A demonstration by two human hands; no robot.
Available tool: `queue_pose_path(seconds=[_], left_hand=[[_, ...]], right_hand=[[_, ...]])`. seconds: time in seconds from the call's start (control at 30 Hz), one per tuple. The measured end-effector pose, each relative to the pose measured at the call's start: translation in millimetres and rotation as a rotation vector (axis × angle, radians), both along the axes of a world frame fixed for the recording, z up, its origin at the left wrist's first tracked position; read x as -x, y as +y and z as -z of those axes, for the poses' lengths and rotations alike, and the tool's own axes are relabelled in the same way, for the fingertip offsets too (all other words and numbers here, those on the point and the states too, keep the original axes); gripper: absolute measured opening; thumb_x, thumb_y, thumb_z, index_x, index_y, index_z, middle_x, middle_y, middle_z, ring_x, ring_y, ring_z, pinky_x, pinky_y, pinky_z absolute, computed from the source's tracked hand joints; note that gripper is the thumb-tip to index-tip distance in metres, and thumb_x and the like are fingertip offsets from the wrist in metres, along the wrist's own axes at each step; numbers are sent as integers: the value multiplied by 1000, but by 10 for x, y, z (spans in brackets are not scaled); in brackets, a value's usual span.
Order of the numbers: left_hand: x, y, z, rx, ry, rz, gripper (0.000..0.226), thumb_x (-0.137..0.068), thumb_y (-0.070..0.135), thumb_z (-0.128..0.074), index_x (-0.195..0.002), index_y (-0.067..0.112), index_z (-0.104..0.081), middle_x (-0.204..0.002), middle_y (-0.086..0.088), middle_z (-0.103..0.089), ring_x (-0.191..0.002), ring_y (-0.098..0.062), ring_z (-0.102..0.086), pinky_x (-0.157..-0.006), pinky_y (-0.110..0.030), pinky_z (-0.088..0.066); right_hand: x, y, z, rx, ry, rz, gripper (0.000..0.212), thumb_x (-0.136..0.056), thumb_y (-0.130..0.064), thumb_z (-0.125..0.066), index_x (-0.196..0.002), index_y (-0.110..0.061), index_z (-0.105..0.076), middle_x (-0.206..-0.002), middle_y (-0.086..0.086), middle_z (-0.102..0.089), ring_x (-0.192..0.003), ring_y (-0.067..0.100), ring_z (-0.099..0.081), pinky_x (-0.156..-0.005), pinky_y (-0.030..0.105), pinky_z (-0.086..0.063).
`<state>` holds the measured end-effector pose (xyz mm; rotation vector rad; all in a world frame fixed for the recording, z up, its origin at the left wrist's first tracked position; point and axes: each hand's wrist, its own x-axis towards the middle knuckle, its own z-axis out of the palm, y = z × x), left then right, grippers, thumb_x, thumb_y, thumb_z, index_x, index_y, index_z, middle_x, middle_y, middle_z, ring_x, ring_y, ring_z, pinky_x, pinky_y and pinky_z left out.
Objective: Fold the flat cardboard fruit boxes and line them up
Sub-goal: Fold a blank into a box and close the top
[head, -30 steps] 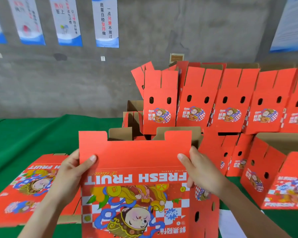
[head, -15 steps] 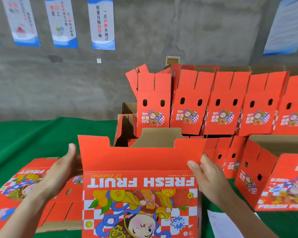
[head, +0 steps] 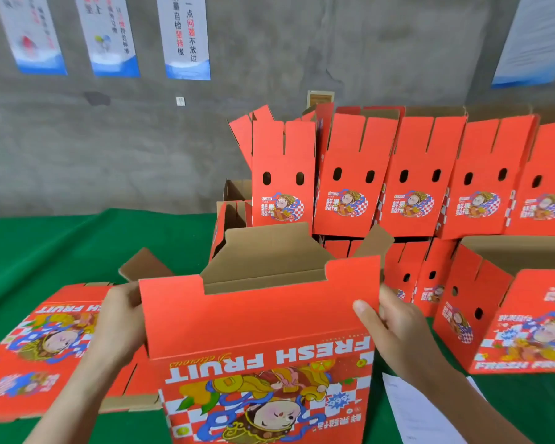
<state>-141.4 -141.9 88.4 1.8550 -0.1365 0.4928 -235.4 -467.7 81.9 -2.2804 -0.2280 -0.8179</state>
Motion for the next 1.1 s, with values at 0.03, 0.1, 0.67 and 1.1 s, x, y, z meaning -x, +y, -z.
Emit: queue_pose_path(seconds=[0.03,0.1,0.67,1.1], left_hand=[[20,-20,2,8,8,-34,19,-67,-3,-59,-57,13,-60,-55,7,-57,-42,17,-36,-40,-11,-31],[35,-67,85,13,-20,-84,29,-74,-13,-57,-77,15,-66,-73,-1,-65,-46,21,-42,-45,-6,-36],[141,-342,37,-488,-67,-78,65,-62,-1,-82,-122,2,-58,-116,-15,-51,-116,-35,-47,-86,-26,-32],[93,-528,2,-653,-314,154,89,-64,-5,-81,-142,8,-41,-154,3,-22,-141,-20,-26,-113,-24,-17]], right_hand=[[23,0,22,-31,12,30,34,-95,-27,-50,-63,-24,-37,-46,-3,-37,-39,8,-30,-43,17,-24],[84,9,28,-115,39,100,46,-93,-31,-51,-56,-20,-27,-42,-3,-31,-38,9,-28,-42,19,-22],[151,-201,138,143,18,231,79,-72,-9,-81,-48,-28,-8,-55,-24,-47,-44,0,-37,-44,10,-27],[-5,-195,-276,842,408,182,78,-82,-43,-54,-149,-36,-14,-157,-11,19,-146,27,12,-113,50,15]])
